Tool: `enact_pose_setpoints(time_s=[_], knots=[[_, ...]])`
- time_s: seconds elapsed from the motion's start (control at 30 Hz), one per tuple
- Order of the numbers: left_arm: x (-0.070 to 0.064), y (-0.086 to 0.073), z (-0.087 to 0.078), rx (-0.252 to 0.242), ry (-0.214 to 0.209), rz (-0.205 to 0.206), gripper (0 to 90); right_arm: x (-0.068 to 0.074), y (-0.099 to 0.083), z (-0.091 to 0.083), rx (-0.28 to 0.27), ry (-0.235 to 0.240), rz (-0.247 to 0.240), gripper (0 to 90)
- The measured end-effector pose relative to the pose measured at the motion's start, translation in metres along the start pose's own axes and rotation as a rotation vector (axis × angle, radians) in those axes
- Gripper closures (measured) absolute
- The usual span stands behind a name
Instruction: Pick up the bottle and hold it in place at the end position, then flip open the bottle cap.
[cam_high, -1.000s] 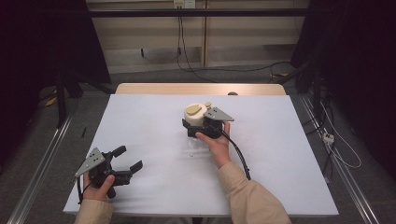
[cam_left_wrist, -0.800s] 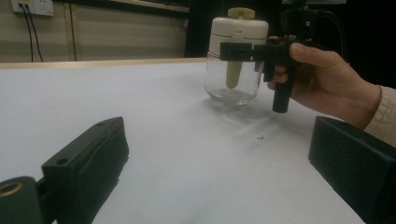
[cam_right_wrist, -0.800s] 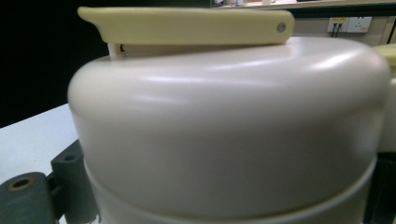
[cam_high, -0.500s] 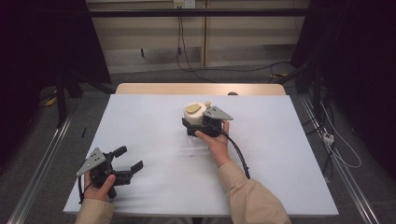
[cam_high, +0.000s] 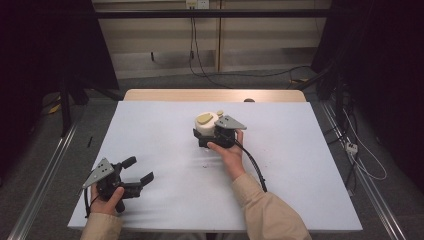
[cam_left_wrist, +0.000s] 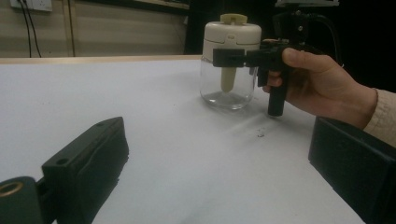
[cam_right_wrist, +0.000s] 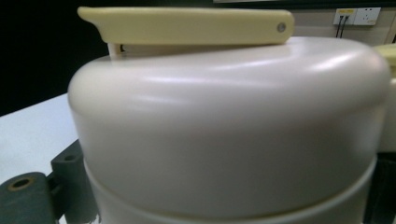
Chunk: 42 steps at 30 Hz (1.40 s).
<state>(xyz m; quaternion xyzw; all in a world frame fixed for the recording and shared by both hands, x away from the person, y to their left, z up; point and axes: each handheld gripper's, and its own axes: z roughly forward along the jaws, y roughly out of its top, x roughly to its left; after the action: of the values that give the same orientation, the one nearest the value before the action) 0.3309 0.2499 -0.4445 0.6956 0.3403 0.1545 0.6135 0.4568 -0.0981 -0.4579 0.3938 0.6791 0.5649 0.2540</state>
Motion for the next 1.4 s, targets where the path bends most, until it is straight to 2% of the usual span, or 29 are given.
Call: enact_pose_setpoints(time_s=[0.2,0.37,1.03,1.3,1.4], knots=[[-0.001,0.0,0.0,0.005,-0.001,0.002,4.1,-0.002,-0.002,-0.001,0.015,0.008,0.016,6.9],[-0.001,0.001,0.0,0.005,-0.001,0.006,4.1,-0.001,-0.003,-0.004,0.03,0.016,-0.002,6.8],[0.0,0.002,0.0,0.007,0.015,0.007,4.1,-0.003,-0.006,-0.012,0.054,0.03,0.003,6.5],[-0.003,0.008,0.007,-0.002,0.021,0.011,4.0,-0.003,-0.006,-0.012,0.055,0.028,-0.001,6.5],[-0.003,0.01,0.012,0.004,0.013,-0.012,3.3,-0.003,-0.007,-0.012,0.057,0.031,-0.001,6.5]])
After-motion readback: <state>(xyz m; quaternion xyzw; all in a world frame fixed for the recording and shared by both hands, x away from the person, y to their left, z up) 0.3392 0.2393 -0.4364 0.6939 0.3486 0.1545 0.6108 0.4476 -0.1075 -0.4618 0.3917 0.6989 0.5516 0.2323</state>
